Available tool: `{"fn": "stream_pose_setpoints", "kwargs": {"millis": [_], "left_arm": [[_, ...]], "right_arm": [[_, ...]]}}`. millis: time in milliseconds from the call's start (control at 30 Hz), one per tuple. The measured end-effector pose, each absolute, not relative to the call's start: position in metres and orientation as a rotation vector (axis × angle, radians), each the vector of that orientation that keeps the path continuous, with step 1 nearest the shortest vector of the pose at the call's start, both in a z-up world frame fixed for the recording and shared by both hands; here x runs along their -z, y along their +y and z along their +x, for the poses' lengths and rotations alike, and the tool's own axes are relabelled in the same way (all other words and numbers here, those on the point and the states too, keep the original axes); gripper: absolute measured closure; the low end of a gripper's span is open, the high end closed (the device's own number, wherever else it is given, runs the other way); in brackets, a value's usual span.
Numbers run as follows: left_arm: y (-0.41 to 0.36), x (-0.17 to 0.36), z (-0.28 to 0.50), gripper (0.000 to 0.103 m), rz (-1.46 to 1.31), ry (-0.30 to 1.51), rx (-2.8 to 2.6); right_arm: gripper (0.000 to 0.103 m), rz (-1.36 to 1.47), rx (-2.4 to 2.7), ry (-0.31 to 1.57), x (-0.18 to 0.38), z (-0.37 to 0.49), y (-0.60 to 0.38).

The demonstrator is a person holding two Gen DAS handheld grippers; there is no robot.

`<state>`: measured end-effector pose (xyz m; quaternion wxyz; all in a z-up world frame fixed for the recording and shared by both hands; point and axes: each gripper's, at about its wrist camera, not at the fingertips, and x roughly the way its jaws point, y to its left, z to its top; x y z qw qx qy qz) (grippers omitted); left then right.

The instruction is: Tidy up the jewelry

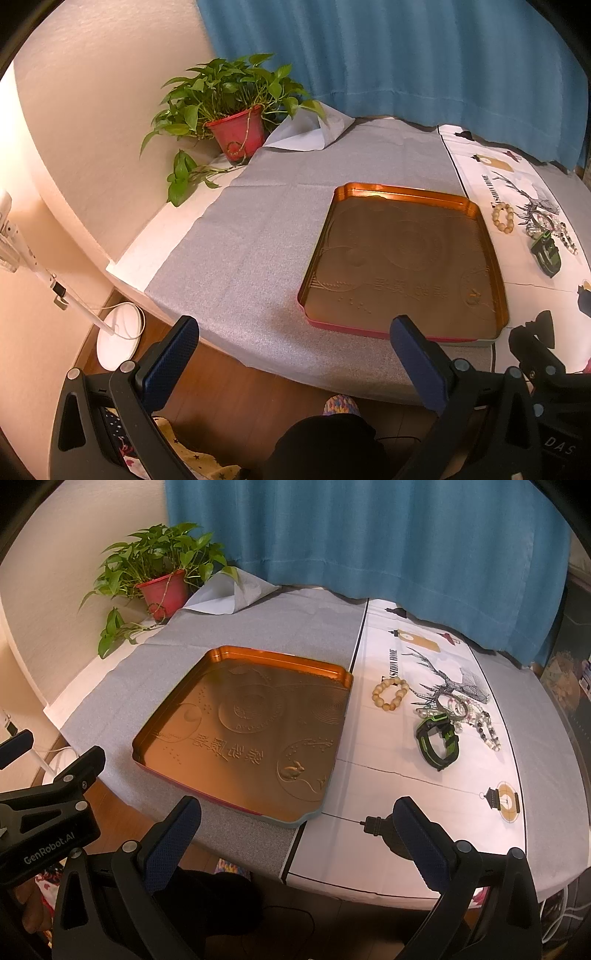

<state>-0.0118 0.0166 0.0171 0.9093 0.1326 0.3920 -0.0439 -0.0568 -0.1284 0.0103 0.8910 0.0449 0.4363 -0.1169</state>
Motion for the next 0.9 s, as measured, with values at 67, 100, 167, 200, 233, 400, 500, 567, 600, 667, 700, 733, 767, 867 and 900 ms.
{"fn": "stream_pose_setpoints", "kwargs": {"millis": [67,100,167,200,233,400,500,567,600,667,700,733,767,867,900], "left_arm": [[0.016,-0.017,-0.012,0.000,0.271,0.809,0.088],[0.016,-0.017,-0.012,0.000,0.271,0.809,0.089],[0.017,-0.017,-0.012,0.000,0.270,0.810,0.088],[0.017,-0.017,-0.012,0.000,0.271,0.809,0.088],[0.017,-0.017,-0.012,0.000,0.272,0.809,0.089],[0.017,-0.018,-0.012,0.000,0.273,0.808,0.090],[0.017,-0.017,-0.012,0.000,0.271,0.809,0.090],[0.017,-0.017,-0.012,0.000,0.270,0.810,0.092],[0.017,-0.017,-0.012,0.000,0.271,0.810,0.092],[0.015,-0.018,-0.012,0.000,0.273,0.809,0.098],[0.014,-0.019,-0.013,0.000,0.274,0.809,0.103],[0.012,-0.019,-0.014,0.000,0.276,0.808,0.109],[0.009,-0.019,-0.014,0.000,0.279,0.806,0.114],[-0.003,-0.019,-0.018,0.000,0.289,0.806,0.139],[-0.008,-0.018,-0.019,0.000,0.292,0.807,0.149]], "right_arm": [[0.000,0.094,0.242,0.906,-0.010,-0.057,-0.128],[0.000,0.093,0.242,0.905,-0.010,-0.057,-0.129],[0.000,0.092,0.242,0.905,-0.010,-0.057,-0.128],[0.000,0.092,0.242,0.905,-0.010,-0.057,-0.129],[0.000,0.092,0.241,0.906,-0.010,-0.057,-0.129],[0.000,0.094,0.242,0.906,-0.010,-0.057,-0.129],[0.000,0.093,0.241,0.905,-0.010,-0.057,-0.129],[0.000,0.092,0.242,0.904,-0.010,-0.058,-0.129],[0.000,0.094,0.244,0.902,-0.010,-0.058,-0.129],[0.000,0.101,0.250,0.897,-0.012,-0.060,-0.132],[0.000,0.108,0.255,0.894,-0.013,-0.061,-0.135],[0.000,0.114,0.262,0.892,-0.013,-0.063,-0.139],[0.000,0.119,0.271,0.892,-0.014,-0.065,-0.142],[0.000,0.134,0.304,0.891,-0.012,-0.073,-0.158],[0.000,0.139,0.317,0.892,-0.012,-0.076,-0.164]]}}
